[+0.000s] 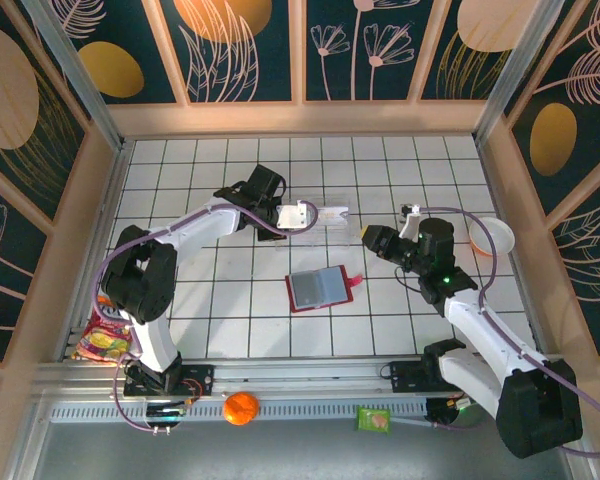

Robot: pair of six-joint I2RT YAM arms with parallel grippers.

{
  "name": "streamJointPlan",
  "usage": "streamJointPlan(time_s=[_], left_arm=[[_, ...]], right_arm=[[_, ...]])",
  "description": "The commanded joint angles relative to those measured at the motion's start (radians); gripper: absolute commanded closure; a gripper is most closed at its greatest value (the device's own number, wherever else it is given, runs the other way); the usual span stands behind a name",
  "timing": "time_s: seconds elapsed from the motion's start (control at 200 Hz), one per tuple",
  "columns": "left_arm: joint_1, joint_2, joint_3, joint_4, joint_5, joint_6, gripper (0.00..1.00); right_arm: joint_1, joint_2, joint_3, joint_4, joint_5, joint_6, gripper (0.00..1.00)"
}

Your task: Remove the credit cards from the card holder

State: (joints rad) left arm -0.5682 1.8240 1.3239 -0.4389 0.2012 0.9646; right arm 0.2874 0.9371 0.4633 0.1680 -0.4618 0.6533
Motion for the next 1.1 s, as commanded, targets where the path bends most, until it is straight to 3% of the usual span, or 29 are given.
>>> streamJointPlan(time_s=[0.0,0.39,0.565,0.931,1.096], left_arm=[[0.009,0.018,-0.003,0.019,0.018,0.019,1.0],[0.008,0.014,-0.018,0.075,-0.021,-0.012,1.0],[0.008,0.001,-0.025,0.111,-0.034,-0.036,0.8],[0.009,-0.038,-0.042,0.269,-0.1,-0.121,0.81],[0.008,-0.104,-0.041,0.398,-0.099,-0.234,0.73]], right_arm=[[-0.007,0.012,0.031,0.024,0.003,0.001,0.66],[-0.007,0.017,0.023,0.033,-0.001,0.001,0.66],[-0.007,0.016,0.015,0.042,-0.003,0.006,0.65],[-0.007,0.007,0.01,0.043,-0.006,0.009,0.63],[-0.003,0.007,0.015,0.038,-0.01,-0.001,0.59]])
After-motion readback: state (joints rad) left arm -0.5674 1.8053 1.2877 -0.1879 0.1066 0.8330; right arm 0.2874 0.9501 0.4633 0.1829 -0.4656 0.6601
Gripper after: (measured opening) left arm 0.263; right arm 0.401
